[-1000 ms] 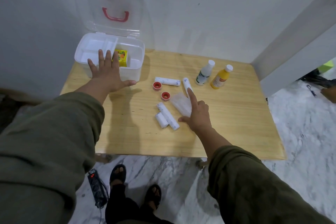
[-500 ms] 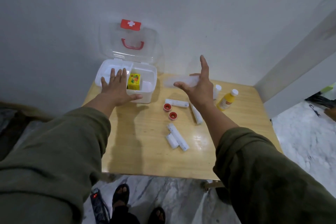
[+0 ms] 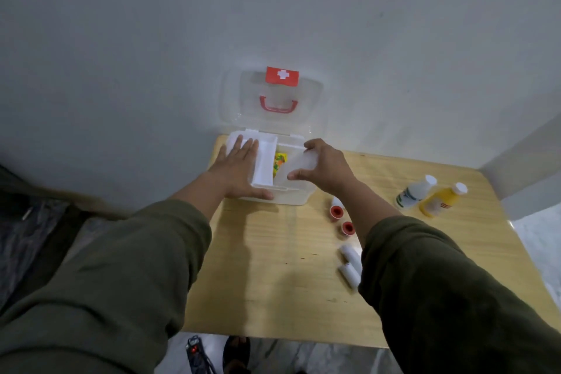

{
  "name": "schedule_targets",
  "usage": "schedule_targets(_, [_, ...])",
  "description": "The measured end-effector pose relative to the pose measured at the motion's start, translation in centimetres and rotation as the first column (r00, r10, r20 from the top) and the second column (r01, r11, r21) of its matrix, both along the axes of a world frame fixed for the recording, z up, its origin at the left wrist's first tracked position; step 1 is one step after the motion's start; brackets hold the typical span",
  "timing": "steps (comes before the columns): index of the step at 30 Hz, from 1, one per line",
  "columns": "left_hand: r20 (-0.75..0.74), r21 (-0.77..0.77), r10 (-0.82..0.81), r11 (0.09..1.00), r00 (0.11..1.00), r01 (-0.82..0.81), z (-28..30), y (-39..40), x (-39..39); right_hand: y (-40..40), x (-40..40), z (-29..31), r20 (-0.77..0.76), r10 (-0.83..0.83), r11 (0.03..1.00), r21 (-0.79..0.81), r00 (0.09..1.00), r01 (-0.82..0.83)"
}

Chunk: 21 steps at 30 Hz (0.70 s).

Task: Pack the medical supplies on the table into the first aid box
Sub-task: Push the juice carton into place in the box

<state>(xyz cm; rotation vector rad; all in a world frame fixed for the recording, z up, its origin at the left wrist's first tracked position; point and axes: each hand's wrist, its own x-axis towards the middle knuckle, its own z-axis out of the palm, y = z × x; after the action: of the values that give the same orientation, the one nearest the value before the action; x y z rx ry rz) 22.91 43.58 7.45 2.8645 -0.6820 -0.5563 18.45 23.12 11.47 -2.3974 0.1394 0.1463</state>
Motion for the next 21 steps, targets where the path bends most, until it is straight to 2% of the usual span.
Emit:
schedule_targets(5, [0.032,0.044,-0.073,0.996,0.997,0.071,-0.9,0.3,0.3,1.2,0.7,-1.4,-0.081,0.028,0.999,-0.02,0.996,-0.03])
schedule_targets(13, [0.079,0.095,-0.1,0.991,0.992,0.093,-1.7,0.5,0.5,2.0,1.4,-2.9,-0.21,0.103,0.993,-0.026,0.972,-0.111])
schedule_targets(21, [0.096,0.114,-0.107,0.989,0.99,0.096,-1.8,0.5,0.5,3.5,1.3,-3.2,-0.056,-0.018,0.998,-0.061,0.998,0.014])
